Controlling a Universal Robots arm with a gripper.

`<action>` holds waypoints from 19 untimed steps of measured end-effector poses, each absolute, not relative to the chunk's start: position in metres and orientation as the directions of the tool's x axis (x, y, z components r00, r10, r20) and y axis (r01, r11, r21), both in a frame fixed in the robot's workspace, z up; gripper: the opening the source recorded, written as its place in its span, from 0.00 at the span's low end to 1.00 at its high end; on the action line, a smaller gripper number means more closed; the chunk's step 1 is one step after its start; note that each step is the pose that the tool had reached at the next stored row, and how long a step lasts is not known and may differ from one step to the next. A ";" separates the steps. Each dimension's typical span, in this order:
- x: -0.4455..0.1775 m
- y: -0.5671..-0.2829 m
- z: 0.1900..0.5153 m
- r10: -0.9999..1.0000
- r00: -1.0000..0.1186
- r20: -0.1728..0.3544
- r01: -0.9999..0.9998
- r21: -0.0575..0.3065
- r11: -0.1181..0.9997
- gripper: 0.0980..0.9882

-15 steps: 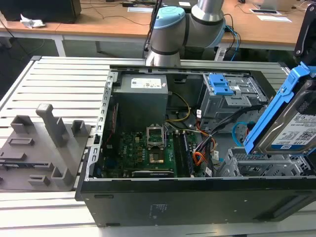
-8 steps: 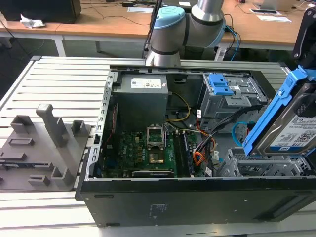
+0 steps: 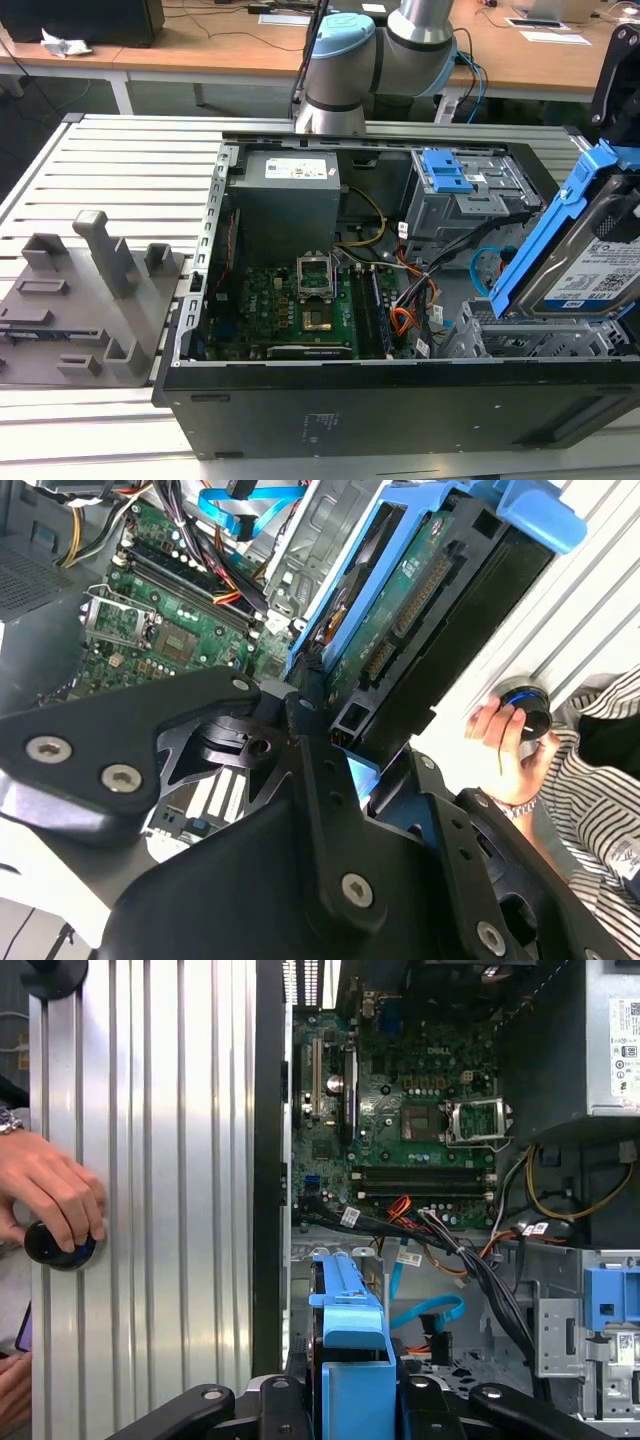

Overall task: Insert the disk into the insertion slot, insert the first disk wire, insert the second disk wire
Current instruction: 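Insert the disk into the insertion slot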

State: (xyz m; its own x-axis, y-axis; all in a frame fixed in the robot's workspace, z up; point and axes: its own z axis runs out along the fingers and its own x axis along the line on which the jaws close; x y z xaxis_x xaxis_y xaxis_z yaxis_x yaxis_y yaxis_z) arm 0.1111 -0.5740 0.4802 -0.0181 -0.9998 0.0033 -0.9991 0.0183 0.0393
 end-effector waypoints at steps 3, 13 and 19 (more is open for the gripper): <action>0.111 -0.574 0.478 -1.000 -0.018 0.003 -0.999 0.039 0.018 0.30; 0.111 -0.574 0.475 -1.000 -0.018 0.003 -0.999 0.039 0.018 0.30; 0.111 -0.574 0.471 -1.000 -0.018 0.003 -0.999 0.039 0.018 0.30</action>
